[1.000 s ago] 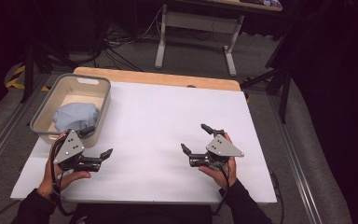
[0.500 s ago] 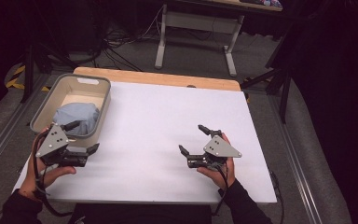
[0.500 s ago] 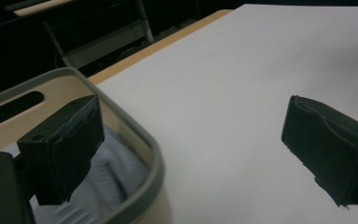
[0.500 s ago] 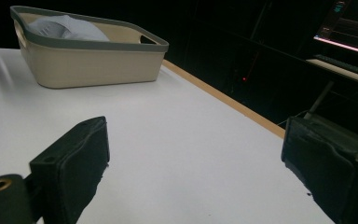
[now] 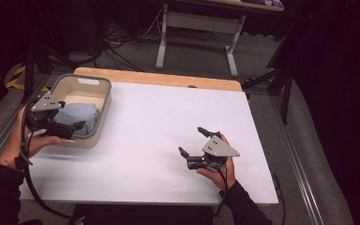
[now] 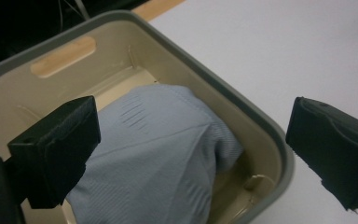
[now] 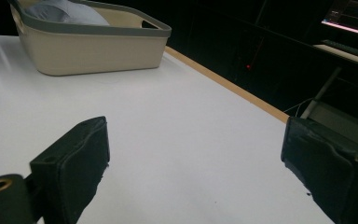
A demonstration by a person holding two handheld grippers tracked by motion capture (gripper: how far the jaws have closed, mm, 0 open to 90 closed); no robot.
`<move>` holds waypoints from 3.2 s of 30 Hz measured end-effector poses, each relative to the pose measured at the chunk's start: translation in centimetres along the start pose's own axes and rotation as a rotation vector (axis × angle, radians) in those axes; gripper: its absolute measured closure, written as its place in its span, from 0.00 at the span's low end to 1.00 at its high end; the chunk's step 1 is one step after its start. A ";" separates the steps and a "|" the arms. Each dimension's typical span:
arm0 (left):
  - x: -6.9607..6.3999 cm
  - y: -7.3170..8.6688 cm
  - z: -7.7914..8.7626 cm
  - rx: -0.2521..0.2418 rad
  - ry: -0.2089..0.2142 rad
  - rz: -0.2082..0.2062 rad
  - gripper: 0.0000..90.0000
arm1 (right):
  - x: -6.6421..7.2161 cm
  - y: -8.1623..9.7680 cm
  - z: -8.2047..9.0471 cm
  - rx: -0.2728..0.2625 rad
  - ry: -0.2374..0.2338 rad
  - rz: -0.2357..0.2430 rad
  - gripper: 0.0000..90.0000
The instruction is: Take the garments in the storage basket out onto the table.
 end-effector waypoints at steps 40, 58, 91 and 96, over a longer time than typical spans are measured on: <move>4.2 0.7 -8.7 0.527 0.059 -0.018 0.15 | 0.9 1.1 -1.3 0.089 -0.078 0.006 0.10; 3.6 0.3 -7.5 0.425 0.016 -0.099 0.53 | 0.9 1.1 -1.3 0.098 -0.069 0.016 0.11; 4.2 -1.5 -1.7 0.070 -0.106 -0.018 0.56 | 0.3 0.7 -0.8 0.070 -0.029 0.007 0.12; 3.8 -2.5 -0.8 0.022 -0.124 -0.025 0.56 | 0.1 0.6 -0.7 0.067 -0.024 0.004 0.12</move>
Point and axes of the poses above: each handheld gripper's, and its own axes: z roughly backward along the jaws, y roughly out of its underside, x roughly to its left, the point moved 4 cm from there along -z, roughly forward along the jaws, and after that the axes turned 3 degrees about -x, right-handed, at the moved point
